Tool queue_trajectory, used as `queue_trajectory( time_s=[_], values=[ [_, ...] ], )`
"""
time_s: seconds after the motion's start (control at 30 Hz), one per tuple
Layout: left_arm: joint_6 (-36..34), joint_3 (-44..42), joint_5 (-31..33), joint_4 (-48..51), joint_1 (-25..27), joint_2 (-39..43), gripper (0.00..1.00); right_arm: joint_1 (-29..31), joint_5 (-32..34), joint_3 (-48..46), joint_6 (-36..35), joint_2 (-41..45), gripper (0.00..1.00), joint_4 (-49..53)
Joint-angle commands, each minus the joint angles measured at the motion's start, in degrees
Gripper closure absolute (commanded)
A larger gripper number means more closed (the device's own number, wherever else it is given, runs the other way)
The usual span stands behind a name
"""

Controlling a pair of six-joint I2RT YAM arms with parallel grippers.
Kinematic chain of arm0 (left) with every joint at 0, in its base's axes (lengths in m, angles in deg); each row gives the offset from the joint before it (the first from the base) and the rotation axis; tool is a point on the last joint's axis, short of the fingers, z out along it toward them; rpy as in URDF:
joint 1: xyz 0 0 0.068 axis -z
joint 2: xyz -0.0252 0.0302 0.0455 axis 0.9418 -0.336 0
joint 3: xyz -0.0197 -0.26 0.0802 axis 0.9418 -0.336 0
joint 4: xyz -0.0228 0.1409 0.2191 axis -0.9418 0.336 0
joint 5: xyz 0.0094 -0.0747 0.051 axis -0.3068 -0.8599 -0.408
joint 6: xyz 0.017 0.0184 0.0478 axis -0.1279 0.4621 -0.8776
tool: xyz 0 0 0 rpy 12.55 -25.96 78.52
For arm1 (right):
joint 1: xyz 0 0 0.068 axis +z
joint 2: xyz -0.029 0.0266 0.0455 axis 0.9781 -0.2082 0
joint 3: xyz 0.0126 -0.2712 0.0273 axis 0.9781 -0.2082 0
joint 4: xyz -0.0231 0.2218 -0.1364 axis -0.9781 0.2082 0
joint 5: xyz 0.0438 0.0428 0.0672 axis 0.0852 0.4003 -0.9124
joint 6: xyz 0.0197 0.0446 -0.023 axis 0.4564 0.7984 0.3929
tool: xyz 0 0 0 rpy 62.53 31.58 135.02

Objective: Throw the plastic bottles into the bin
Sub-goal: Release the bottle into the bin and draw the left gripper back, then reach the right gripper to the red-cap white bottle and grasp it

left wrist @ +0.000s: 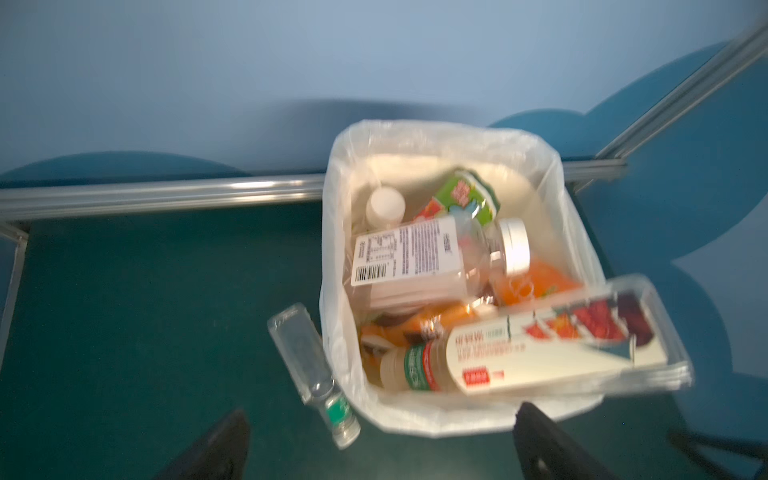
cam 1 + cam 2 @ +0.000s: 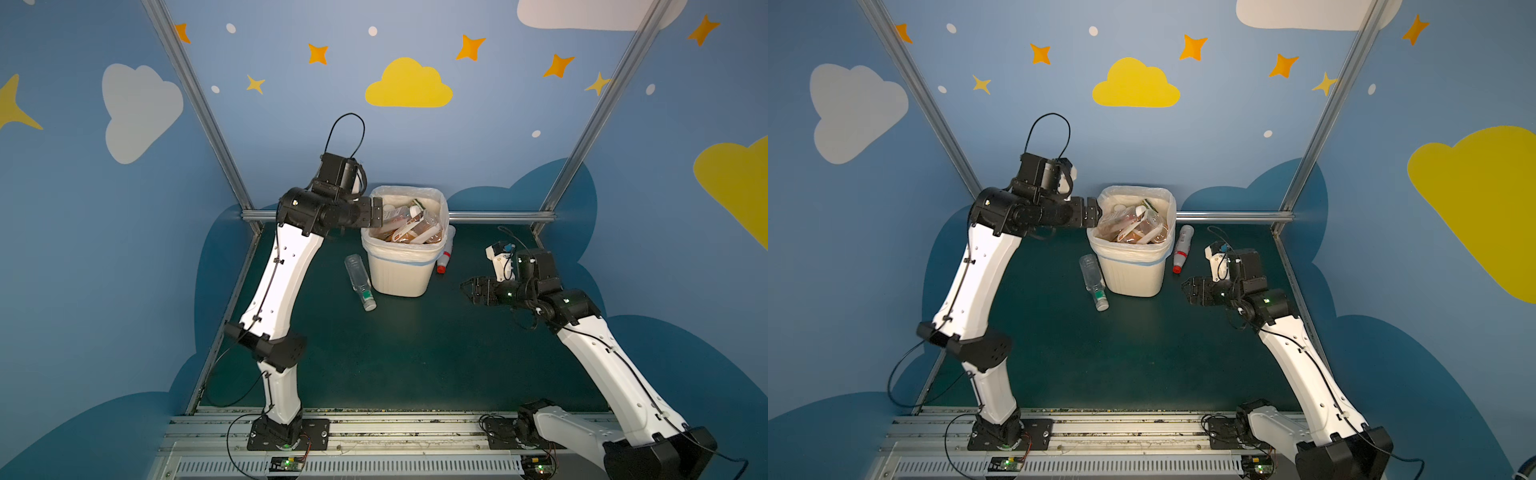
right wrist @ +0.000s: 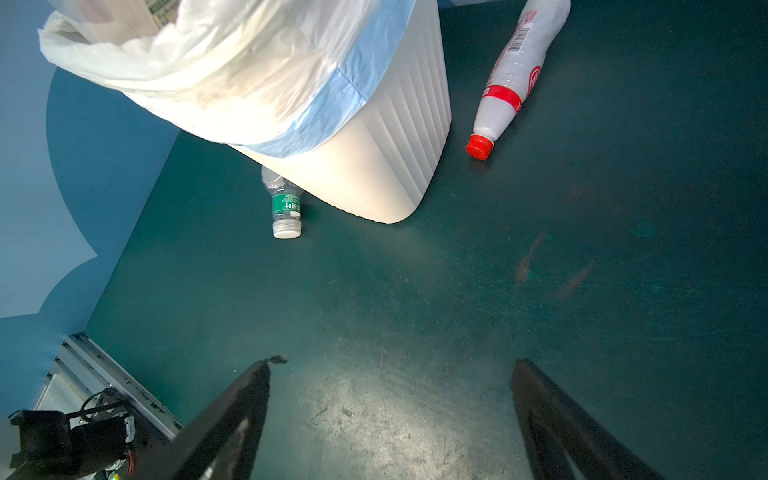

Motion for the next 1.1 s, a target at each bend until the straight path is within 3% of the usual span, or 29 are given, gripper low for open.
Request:
queue_trajectory(
  time_s=[0.0, 0.23, 0.5, 0.8, 1.07],
  values=[
    [0.7, -17.9, 1.7, -13.3, -0.3, 13.5, 0.0, -0.2, 0.8, -0.2, 0.0, 0.0, 0.09, 0.0],
    [7.7, -45.3, 0.7, -18.6, -1.5, 31.3, 0.0, -1.3, 1.9, -0.4, 2.1, -1.9, 0.09, -0.7],
    [15.9, -73.1, -2.7, -27.9, -1.5, 44.9, 0.0, -1.9, 2.1, 1.0, 3.6, -5.7, 0.09, -0.7],
    [21.9, -85.8, -0.2, -32.2, -1.5, 54.0, 0.0, -3.6, 0.7, 3.5, 4.2, -13.3, 0.1, -3.2],
    [24.8, -90.2, -5.0, -37.0, -1.6, 56.0, 0.0, -6.4, 0.2, 11.7, 4.7, -24.1, 0.09, -4.1]
  ],
)
